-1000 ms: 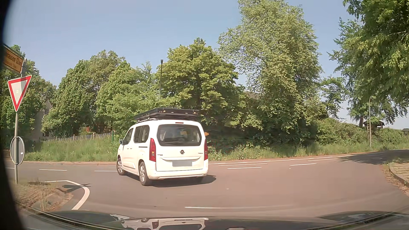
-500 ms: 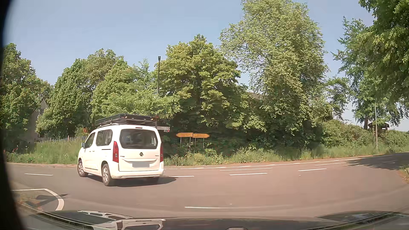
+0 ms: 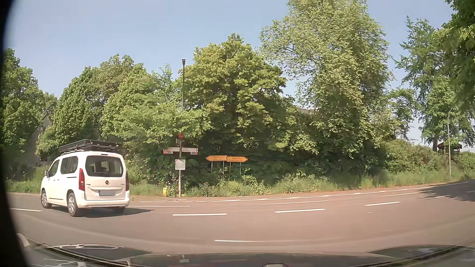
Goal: Follow the waypoints while adhering to traffic rules and regulations
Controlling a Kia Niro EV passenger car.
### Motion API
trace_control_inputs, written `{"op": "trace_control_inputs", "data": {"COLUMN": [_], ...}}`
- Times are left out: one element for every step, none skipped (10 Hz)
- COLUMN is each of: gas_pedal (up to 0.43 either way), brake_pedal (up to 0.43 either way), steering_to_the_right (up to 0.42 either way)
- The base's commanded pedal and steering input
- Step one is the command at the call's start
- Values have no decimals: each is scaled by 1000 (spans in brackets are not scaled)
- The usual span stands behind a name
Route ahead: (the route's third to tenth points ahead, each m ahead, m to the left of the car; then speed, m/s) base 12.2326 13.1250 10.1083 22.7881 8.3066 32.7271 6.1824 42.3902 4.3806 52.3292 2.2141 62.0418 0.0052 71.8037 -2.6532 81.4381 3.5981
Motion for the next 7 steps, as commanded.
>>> {"op": "trace_control_inputs", "data": {"gas_pedal": [378,319,311,280,87,0,0], "brake_pedal": [0,0,0,0,0,0,0], "steering_to_the_right": [-148,-175,-203,-230,-252,-265,-279]}}
